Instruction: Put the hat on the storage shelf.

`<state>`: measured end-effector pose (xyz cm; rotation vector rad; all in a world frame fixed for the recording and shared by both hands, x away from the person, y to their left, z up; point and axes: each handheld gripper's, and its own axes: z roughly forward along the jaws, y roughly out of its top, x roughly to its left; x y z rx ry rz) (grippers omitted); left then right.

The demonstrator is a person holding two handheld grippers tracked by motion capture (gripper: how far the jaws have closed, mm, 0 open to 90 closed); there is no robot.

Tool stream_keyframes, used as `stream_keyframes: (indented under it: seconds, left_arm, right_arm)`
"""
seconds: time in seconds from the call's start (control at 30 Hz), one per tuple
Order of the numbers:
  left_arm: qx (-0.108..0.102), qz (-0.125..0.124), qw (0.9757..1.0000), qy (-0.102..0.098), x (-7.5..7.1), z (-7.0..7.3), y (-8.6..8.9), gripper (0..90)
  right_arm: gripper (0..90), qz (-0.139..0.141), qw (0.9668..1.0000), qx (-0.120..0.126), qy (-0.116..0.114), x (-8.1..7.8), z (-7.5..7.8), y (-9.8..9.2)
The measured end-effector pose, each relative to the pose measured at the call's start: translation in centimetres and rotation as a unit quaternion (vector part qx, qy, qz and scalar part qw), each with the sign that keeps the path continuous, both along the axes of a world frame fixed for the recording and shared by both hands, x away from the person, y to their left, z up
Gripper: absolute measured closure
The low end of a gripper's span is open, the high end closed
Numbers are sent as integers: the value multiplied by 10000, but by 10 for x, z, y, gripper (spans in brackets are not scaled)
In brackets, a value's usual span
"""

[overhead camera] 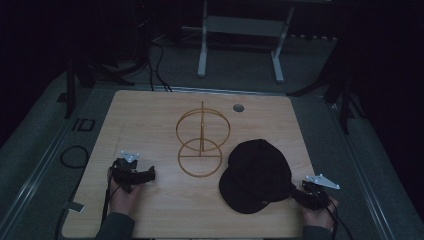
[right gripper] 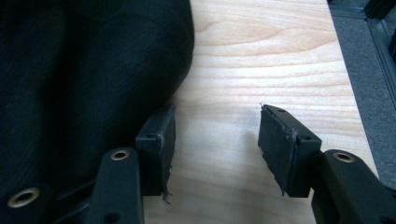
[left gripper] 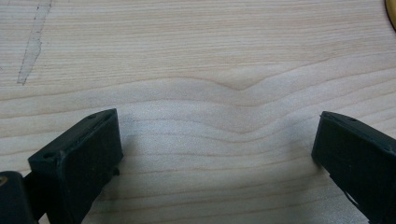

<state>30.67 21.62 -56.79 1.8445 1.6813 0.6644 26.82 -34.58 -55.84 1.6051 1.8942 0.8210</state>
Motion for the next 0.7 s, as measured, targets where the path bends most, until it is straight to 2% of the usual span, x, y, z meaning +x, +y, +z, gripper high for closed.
stream_keyframes:
  seconds: [0.27,0.43,0.5,0.7]
  left_arm:
    - [0,-4,10000,-1,0,0,0,12]
    - [1,-8,10000,0,0,0,0,12]
    - [11,-12,10000,11,0,0,0,12]
    - [10,-17,10000,10,0,0,0,12]
  right_arm:
    - [476,264,9993,-264,-41,-8,17,6]
    - [476,382,9990,-176,-153,-12,30,7]
    - [478,535,9983,-97,-188,-15,39,9]
    - [478,763,9968,-174,-181,-19,50,18]
